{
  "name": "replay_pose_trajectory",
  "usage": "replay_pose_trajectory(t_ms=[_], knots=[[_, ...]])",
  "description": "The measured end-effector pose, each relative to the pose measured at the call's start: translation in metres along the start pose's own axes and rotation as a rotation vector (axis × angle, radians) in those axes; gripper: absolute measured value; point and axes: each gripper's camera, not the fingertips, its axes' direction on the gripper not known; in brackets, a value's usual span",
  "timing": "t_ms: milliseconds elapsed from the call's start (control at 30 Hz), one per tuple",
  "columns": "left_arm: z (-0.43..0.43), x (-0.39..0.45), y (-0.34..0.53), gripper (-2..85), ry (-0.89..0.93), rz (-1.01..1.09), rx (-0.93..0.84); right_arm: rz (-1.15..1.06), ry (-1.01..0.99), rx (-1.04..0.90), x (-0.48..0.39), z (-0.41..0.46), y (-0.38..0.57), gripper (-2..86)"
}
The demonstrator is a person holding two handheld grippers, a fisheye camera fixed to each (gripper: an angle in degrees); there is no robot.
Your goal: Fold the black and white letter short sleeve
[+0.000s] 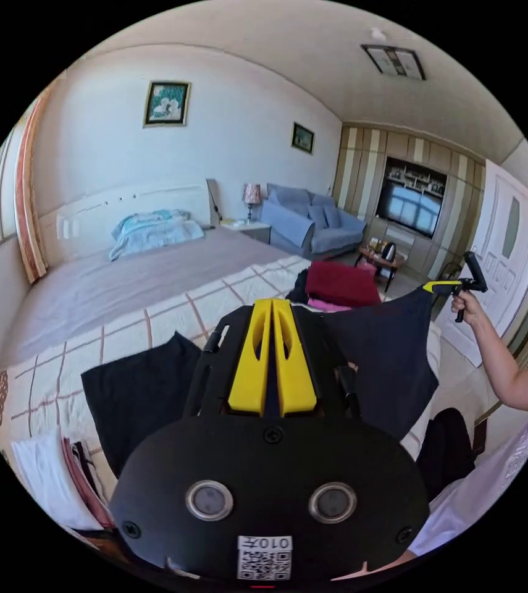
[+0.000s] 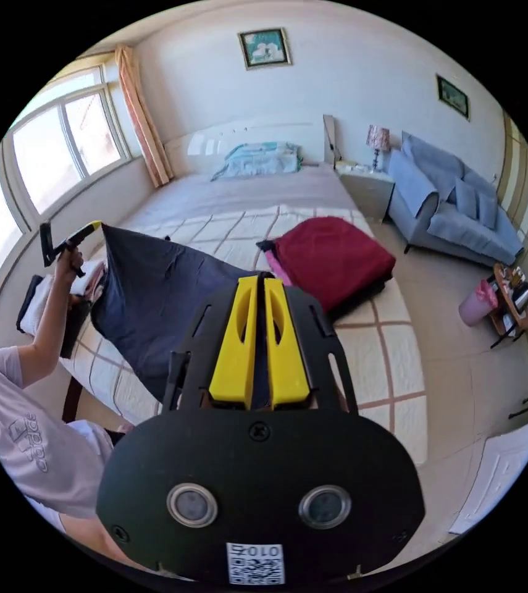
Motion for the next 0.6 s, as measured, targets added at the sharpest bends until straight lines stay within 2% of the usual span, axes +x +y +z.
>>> replay_pose_trajectory(t_ms=[33,100,133,233,333,367,433,500,600], knots=[[-0.017,0.001,-0.007,-0.1,0.008,0.006,0.059,-0.011,-0.027,0.134,-0.004,-0.036,0.003,3.9],[-0.074,0.002,-0.015,-0.1,0.036,0.016,0.234,-0.018,-0.08,0.261,-0.007,-0.079,0.014,4.0],[-0.084,0.001,-0.014,-0.1,0.058,0.017,0.258,-0.031,-0.086,0.3,-0.009,-0.099,0.026,4.1],[-0.118,-0.004,0.012,-0.1,0.185,0.031,0.289,-0.077,-0.09,0.244,-0.012,-0.115,0.066,4.1],[-0.124,-0.002,0.063,0.0,0.277,0.038,0.161,-0.177,-0.175,0.053,-0.014,-0.08,0.127,4.2],[-0.116,0.001,0.09,0.1,0.271,0.014,0.07,-0.166,-0.184,-0.008,-0.012,-0.066,0.141,4.3],[-0.095,0.0,0.137,0.4,0.247,-0.097,-0.1,-0.03,-0.193,-0.264,0.003,-0.004,0.195,4.5],[-0.066,-0.002,0.202,1.2,0.283,-0.266,-0.29,0.031,-0.185,-0.35,0.006,0.025,0.233,4.8],[-0.062,0.011,0.252,2.7,0.228,-0.385,-0.399,0.127,-0.252,-0.348,0.007,0.039,0.273,5.2]])
